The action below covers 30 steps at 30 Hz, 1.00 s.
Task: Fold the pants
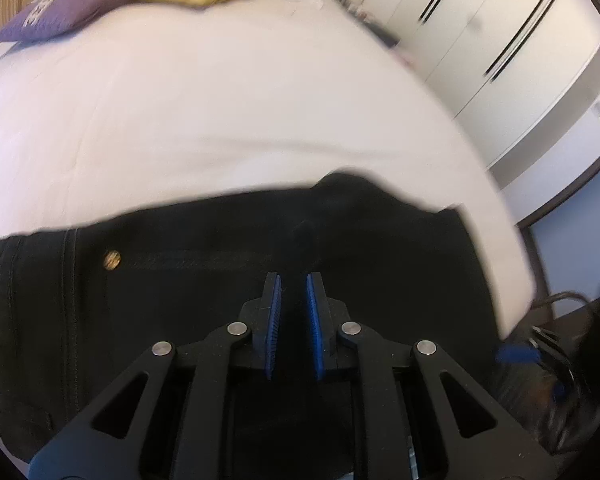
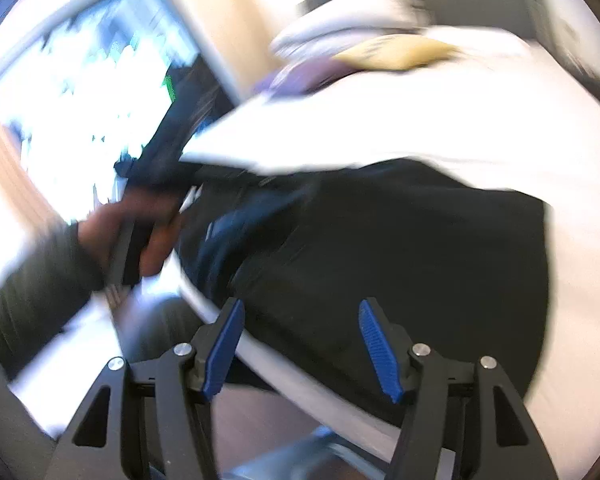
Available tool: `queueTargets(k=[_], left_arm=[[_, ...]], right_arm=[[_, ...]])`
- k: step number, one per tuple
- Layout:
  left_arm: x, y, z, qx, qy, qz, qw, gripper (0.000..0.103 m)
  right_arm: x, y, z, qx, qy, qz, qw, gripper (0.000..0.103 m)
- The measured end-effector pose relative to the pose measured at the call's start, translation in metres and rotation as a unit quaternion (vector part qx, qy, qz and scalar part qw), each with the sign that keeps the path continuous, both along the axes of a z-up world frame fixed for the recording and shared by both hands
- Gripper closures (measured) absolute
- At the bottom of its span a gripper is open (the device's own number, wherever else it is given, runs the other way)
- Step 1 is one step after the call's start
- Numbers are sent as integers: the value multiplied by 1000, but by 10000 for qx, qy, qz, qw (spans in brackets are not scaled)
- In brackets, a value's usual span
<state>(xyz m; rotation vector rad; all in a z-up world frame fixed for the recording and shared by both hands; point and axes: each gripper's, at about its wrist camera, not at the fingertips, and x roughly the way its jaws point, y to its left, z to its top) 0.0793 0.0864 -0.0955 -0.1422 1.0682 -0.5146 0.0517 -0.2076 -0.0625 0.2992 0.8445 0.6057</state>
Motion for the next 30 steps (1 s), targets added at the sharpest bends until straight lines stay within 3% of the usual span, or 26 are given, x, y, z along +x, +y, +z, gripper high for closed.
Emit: queueTargets(k=[3, 5, 7, 8, 9, 10, 11, 13, 15, 18, 19, 22, 25, 27, 28, 30], left_arm=[[-12, -43, 12, -297, -177, -448, 9984, 90], [-24, -75, -1, -452, -33, -852, 9953, 90], [-33, -81, -26, -458, 272, -943, 9941, 90], [-37, -84, -47, -413, 531, -883, 9938, 90], [-42, -89, -61, -407, 707, -798, 9935, 91], [-48, -83, -70, -574, 679, -694, 9936, 91], [-60, -76, -70, -755, 472, -639, 9940, 91], [-70, -71, -70, -786, 424, -640, 9939, 90], [-76, -62, -68, -922, 513, -497, 9932, 90], [-77, -70, -58, -773, 310, -404, 9957, 90], [-77, -76, -50, -769, 221, -426, 9959, 90], [-70, -95, -40, -1026, 86, -526, 9933, 90], [-69, -108, -44, -1176, 114, -674, 9907, 90], [-65, -125, -68, -882, 357, -654, 9933, 90], [-64, -126, -73, -943, 383, -642, 9927, 90], [-67, -119, -77, -1198, 308, -596, 9905, 90]], right_arm=[[10, -60, -17, 1178, 487, -665, 9896, 39], [8, -86, -48, 1766, 936, -856, 9761, 39], [10, -98, -79, 1902, 1340, -989, 9675, 43], [3, -105, -94, 2079, 1428, -970, 9628, 50], [-5, -111, -98, 2161, 1245, -994, 9633, 70], [-14, -114, -101, 2095, 1179, -1060, 9649, 83], [-24, -117, -110, 2159, 1294, -1075, 9618, 84], [-38, -118, -111, 2225, 1384, -1086, 9589, 84], [-39, -118, -106, 1991, 1456, -1055, 9634, 79], [-26, -118, -81, 1853, 1117, -969, 9715, 50], [-19, -110, -73, 1925, 1015, -957, 9713, 43], [20, -91, -65, 2300, 922, -848, 9651, 37], [70, -58, -81, 2653, 1188, -450, 9558, 31], [102, -50, -116, 2379, 1800, -610, 9525, 35], [116, -48, -125, 2304, 1954, -748, 9503, 50], [127, -61, -131, 2478, 1969, -965, 9437, 61]])
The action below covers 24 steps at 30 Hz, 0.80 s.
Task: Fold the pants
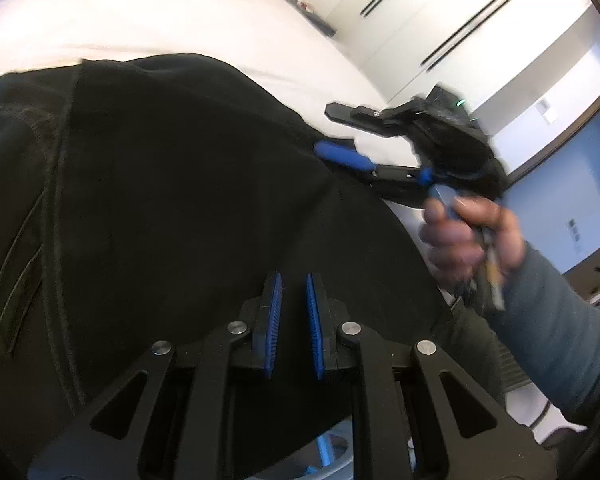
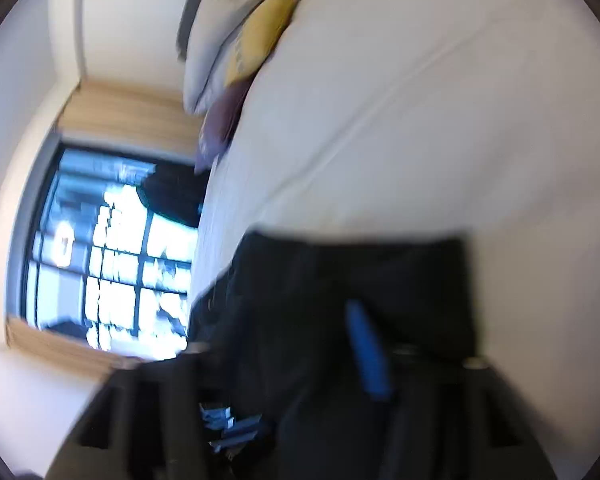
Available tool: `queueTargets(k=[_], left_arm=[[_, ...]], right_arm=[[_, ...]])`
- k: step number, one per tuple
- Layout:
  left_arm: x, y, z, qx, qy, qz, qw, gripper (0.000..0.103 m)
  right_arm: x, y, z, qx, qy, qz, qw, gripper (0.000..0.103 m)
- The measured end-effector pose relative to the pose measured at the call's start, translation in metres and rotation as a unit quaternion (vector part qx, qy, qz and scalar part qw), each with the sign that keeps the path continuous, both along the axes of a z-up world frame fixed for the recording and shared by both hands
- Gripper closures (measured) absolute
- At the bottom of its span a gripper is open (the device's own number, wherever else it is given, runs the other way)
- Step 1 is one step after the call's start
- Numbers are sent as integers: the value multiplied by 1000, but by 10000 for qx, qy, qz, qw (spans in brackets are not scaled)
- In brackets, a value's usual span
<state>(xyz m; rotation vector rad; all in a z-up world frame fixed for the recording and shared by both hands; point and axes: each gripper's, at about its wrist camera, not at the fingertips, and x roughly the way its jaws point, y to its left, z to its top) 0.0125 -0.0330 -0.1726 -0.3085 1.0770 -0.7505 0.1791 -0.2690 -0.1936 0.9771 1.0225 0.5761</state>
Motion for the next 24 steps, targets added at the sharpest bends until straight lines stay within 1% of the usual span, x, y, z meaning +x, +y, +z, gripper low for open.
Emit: queueTargets(k=[2, 3, 4, 5, 7, 8, 9, 10, 11, 12, 13, 14, 15, 16, 17, 18, 19, 20, 21, 22, 23, 24], left_arm=[[-2, 5, 3, -57, 5, 85, 9999, 90], [-3, 5, 6, -14, -9, 121, 9999, 90], [-4, 4, 9, 28, -42, 133, 9999, 90], [-7, 1, 17, 31, -176, 126, 9998, 90], [-16, -3, 28, -181, -360, 1, 9992, 90], [-19, -6, 30, -217, -409, -39, 9989, 90], [-21, -12, 30, -205, -422, -67, 9989, 90], [-23, -18, 25, -125, -354, -108, 9992, 90], [-23, -25, 12, 58, -178, -141, 9997, 90], [-20, -24, 4, 114, -64, -124, 9998, 90], [-22, -20, -5, -144, -70, -41, 9999, 90], [-22, -18, -8, -251, -35, -21, 9997, 90], [-23, -16, -8, -291, 7, -8, 9996, 90], [-25, -15, -2, -221, 17, 53, 9997, 90], [-29, -12, 4, -113, -43, 134, 9998, 90], [-31, -11, 8, -75, -113, 201, 9997, 90], [-37, -2, 18, -147, -235, 341, 9990, 90], [-48, 6, 26, -258, -287, 442, 9983, 90], [-56, 20, 33, -366, -341, 565, 9972, 90], [-62, 33, 41, -446, -424, 803, 9949, 90], [-64, 44, 45, -461, -456, 1017, 9927, 90], [-68, 52, 48, -471, -467, 1169, 9909, 90]], right_arm=[[2, -34, 3, 21, -58, -610, 9981, 61], [3, -42, 6, -15, -5, -783, 9969, 58], [-1, -48, 9, -23, 48, -871, 9962, 51], [-9, -50, 19, 101, -54, -787, 9968, 47], [-26, -43, 37, 309, -360, -513, 9976, 41], [-47, -34, 46, 646, -566, -229, 9960, 38], [-61, -24, 49, 865, -648, -29, 9941, 30], [-77, -18, 47, 1000, -689, 168, 9925, 24], [-91, -5, 42, 1006, -672, 388, 9919, 22], [-106, 11, 30, 877, -535, 605, 9929, 19], [-114, 20, 17, 701, -355, 706, 9944, 23], [-123, 25, 1, 475, -245, 658, 9964, 33], [-134, 20, -6, 329, -570, 423, 9969, 52], [-138, 19, -8, 294, -618, 309, 9972, 57], [-139, 10, -12, 496, -372, 164, 9979, 57], [-137, 8, -11, 576, -182, 89, 9981, 55], [-135, 5, -6, 554, -59, 71, 9984, 51], [-132, 8, 10, 529, -276, 160, 9981, 49], [-131, 13, 25, 587, -547, 242, 9965, 41], [-126, 26, 38, 696, -767, 324, 9941, 25], [-115, 40, 51, 878, -979, 434, 9904, 17], [-109, 46, 53, 955, -1038, 494, 9888, 12]])
